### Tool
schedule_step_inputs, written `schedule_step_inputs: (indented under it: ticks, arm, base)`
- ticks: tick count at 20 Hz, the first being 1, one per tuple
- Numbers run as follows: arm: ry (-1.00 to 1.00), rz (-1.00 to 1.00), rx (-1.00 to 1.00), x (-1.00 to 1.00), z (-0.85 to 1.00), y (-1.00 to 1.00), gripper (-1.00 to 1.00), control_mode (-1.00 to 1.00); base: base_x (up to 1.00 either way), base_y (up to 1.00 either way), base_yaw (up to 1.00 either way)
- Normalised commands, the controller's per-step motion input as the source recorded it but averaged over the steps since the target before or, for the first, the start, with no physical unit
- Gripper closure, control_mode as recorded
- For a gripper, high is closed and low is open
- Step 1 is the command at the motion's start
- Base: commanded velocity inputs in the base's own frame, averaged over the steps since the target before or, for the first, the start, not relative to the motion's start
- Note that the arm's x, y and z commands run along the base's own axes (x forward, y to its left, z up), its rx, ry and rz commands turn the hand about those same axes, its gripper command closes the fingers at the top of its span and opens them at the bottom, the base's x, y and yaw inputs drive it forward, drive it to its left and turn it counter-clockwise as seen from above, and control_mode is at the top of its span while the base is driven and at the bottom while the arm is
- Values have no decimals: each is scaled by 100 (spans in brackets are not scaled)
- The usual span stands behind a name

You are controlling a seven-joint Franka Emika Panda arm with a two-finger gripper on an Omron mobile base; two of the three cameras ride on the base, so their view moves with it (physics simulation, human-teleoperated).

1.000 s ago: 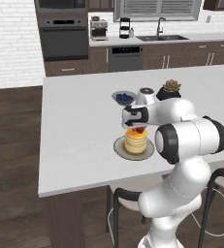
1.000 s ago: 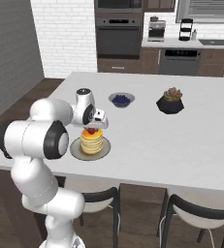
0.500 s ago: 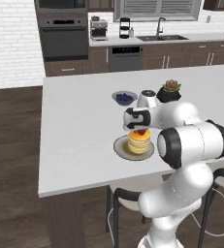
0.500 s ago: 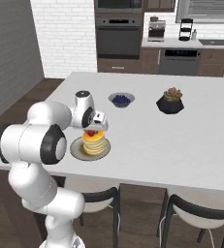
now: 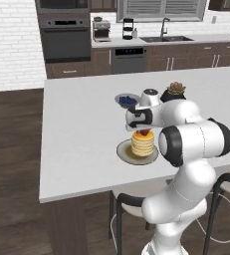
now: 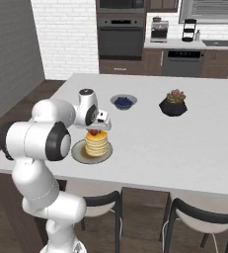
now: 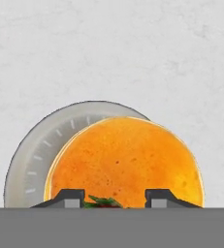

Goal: Take the strawberry from the fridge and place it on top of the pancake, located on the dining counter.

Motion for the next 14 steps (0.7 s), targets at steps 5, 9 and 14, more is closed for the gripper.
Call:
schedule_step_inputs:
  ticks: [5,9,14]
  arm:
    - [5,0,0,-10,-30,0,-100,-100]
    - [3,0,0,-13,-28,-1,-100,-100]
    - [3,0,0,-11,-27,0,-100,-100]
  base:
    - [0,0,0]
    - [0,0,0]
    - [0,0,0]
